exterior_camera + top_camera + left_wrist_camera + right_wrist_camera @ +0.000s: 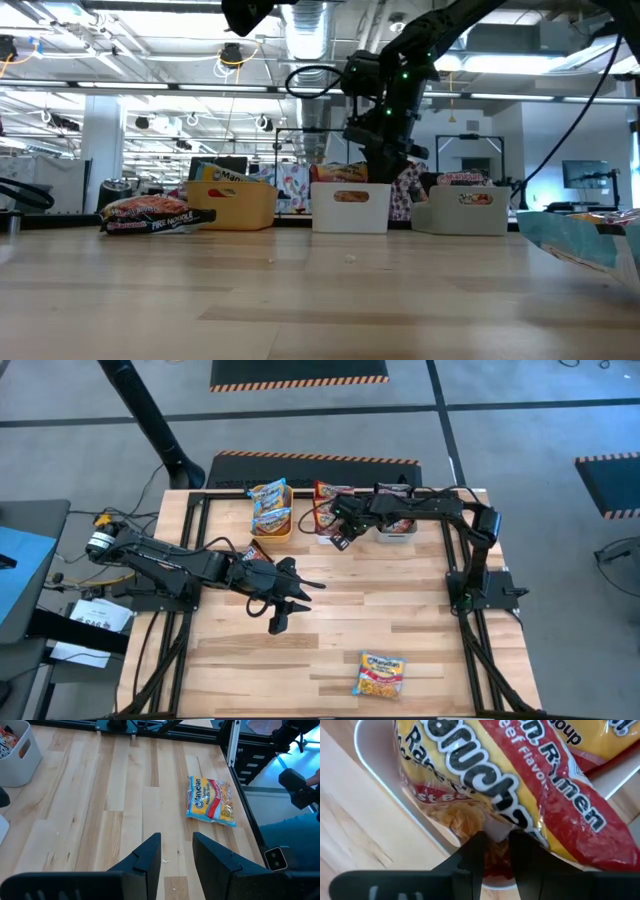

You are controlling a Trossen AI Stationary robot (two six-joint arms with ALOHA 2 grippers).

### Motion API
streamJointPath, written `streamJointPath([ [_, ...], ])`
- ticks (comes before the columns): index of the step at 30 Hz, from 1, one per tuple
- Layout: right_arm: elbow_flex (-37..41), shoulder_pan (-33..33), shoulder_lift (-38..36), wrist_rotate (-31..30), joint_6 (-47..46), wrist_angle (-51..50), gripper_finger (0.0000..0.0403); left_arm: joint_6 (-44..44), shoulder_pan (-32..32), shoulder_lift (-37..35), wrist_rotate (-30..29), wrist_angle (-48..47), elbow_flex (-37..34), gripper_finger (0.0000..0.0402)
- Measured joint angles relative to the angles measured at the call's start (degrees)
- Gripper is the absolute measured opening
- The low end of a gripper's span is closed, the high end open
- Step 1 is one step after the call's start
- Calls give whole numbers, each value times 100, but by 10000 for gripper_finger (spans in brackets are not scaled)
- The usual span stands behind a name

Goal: Sort Maruchan noodles
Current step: Put the red noodle pack into the white bin, then put the blue noodle pack into the orange bin

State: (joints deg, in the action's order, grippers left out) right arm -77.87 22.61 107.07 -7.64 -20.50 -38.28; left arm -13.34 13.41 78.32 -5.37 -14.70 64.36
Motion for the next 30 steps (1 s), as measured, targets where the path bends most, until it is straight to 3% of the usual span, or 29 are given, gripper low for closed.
streamJointPath([
  [8, -167, 4, -62, 3, 86, -8, 117, 1, 0, 0, 0, -50, 0, 100],
  [15, -573, 42, -68, 0, 226, -614, 117, 2, 0, 0, 1, -48, 0, 100],
  [30, -1360, -317, -74, 16, 870, -2749, 117, -238, 0, 0, 1, -153, 0, 100],
])
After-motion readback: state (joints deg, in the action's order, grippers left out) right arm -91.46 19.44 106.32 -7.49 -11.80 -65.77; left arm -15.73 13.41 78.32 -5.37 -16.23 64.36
